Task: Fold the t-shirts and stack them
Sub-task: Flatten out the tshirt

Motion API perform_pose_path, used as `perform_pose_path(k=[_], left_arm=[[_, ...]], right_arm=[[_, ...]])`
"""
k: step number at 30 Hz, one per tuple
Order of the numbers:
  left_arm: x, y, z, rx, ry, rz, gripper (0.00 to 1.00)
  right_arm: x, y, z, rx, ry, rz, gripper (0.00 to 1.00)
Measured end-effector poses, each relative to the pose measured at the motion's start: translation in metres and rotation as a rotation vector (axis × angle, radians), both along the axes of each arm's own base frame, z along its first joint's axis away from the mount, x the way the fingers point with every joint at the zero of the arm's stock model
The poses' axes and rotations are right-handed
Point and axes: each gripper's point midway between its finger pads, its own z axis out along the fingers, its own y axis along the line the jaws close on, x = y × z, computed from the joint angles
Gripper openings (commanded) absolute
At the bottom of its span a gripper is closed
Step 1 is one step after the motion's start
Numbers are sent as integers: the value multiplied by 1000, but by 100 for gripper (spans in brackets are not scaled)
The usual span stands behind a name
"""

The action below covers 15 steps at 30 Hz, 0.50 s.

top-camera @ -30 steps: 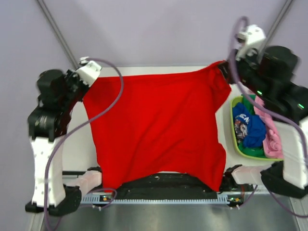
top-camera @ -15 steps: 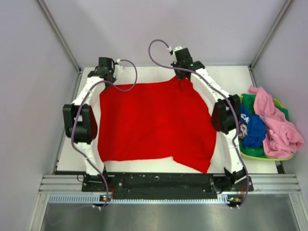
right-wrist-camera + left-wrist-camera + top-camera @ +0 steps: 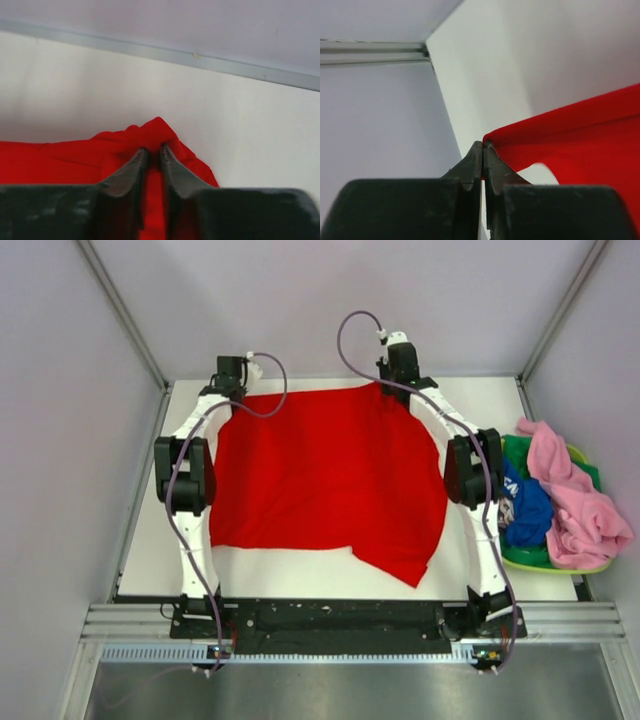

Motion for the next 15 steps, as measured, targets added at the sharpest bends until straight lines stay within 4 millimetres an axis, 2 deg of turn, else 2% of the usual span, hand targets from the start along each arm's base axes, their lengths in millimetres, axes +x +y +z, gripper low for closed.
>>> perform_pose_path(k=[1, 2, 3, 4, 6, 8, 10, 12, 13, 14, 15], left_arm=[[7, 1, 5, 4, -26, 8, 29], [13, 3, 9, 9, -48, 18, 49], [19, 5, 12, 16, -65, 29, 68], [24, 7, 14, 22, -79, 42, 78], [32, 12, 15, 19, -98, 66, 87], [33, 13, 13, -14, -98, 84, 89], [27, 12, 10, -74, -74, 81, 89], [15, 6, 12, -143, -48, 45, 89], [3, 1, 14, -175, -27, 18, 88], [-10, -3, 18, -200, -8, -10, 86], [-36, -9, 24, -227, 29, -54, 85]], right_arm=[[3, 2, 4, 15, -15, 4, 55], [5, 4, 7, 27, -22, 7, 69], [8, 5, 12, 42, -30, 5, 80], [11, 7, 17, 53, -40, 7, 88], [13, 4, 25, 72, -37, 3, 96], [9, -3, 33, 80, -24, -5, 99], [-8, -15, 33, 72, 36, -18, 99], [-38, -26, 35, 67, 102, -27, 97], [-60, -33, 35, 69, 140, -32, 95], [-87, -41, 37, 76, 182, -38, 90], [-115, -47, 39, 84, 215, -40, 86]])
